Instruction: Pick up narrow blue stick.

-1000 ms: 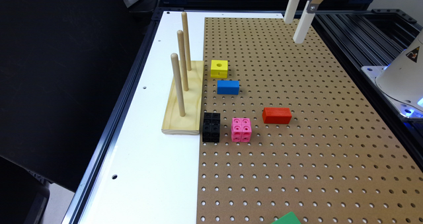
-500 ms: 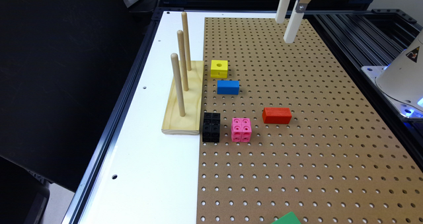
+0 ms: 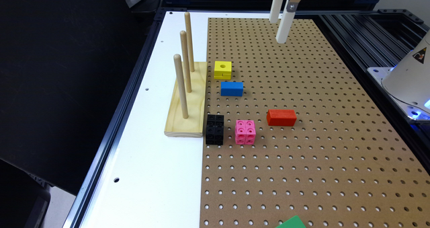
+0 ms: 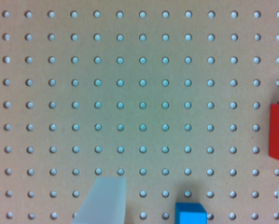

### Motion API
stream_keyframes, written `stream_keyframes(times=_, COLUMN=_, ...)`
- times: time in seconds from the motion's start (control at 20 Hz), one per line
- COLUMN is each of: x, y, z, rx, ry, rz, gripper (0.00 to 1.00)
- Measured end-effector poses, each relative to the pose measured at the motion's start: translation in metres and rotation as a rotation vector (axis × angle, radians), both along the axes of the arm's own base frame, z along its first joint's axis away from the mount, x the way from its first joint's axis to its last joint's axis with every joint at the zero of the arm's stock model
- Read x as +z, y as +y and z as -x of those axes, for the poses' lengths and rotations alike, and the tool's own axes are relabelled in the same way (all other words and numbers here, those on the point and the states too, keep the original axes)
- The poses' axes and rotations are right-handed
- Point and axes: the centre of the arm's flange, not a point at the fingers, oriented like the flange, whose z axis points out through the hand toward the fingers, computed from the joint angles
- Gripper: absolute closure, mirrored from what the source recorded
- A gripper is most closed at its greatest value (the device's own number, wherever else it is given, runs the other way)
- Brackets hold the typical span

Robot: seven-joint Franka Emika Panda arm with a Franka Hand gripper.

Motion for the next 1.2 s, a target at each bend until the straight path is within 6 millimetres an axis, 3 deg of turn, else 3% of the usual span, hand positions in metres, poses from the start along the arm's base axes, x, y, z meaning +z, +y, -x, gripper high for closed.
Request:
stream_keyframes(times=0.9, x=-0.001, y=0.011, z=-0.022, rx=0.010, ry=0.001, rz=-0.002, gripper=0.00)
stream_keyframes(times=1.2, x=-0.024, y=0.011, z=-0.028, rx=0.010, ry=0.004, rz=-0.004, gripper=0.00)
